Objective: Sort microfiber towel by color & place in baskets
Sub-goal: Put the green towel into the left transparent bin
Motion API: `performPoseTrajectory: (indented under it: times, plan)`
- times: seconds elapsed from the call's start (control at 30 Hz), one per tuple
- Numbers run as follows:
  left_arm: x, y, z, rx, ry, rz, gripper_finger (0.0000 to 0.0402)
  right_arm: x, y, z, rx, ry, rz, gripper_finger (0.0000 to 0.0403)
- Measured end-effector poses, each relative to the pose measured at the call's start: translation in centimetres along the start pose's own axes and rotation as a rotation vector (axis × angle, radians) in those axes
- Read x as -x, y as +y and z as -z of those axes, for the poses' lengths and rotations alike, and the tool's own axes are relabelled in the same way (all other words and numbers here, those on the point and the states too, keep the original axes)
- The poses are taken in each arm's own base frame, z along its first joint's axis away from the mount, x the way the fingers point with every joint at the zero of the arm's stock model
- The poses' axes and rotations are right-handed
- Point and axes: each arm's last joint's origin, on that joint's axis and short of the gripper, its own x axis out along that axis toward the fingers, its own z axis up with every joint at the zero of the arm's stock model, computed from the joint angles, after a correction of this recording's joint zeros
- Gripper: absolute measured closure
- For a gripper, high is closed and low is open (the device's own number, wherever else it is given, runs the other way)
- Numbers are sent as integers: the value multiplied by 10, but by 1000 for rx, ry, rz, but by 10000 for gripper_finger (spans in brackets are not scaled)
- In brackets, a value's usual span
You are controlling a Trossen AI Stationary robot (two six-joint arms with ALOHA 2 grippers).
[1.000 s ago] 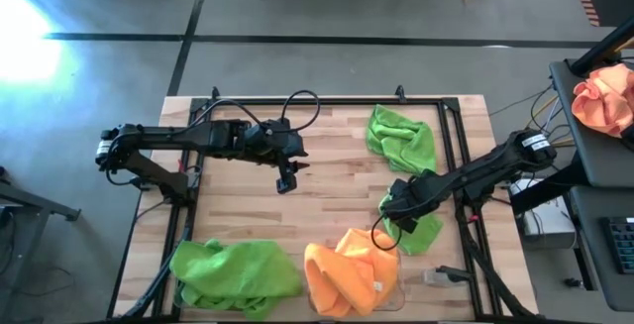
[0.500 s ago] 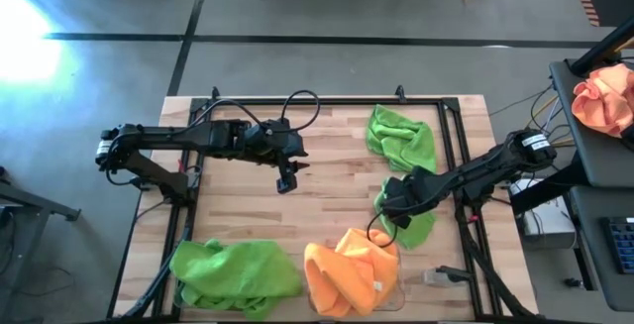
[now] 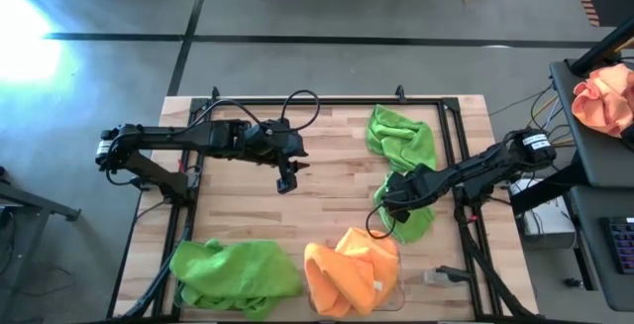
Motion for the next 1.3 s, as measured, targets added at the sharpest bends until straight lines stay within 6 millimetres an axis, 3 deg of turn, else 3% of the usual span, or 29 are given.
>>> performPoseTrajectory:
  times: [0.33, 0.73, 0.83, 1.03, 1.3]
  plan:
    - [0, 0, 0, 0, 0, 0, 283, -6, -2, 2, -124, 19, -29, 270]
    - [0, 0, 0, 3, 0, 0, 283, -4, -1, 2, -155, 21, -57, 385]
    - [0, 0, 0, 3, 0, 0, 283, 2, -2, 1, -176, 30, -66, 392]
    - [0, 0, 0, 3, 0, -1, 283, 37, 2, -17, -192, -63, -168, 393]
    - [0, 0, 0, 3, 1, 0, 283, 105, -3, -43, -211, -292, -286, 393]
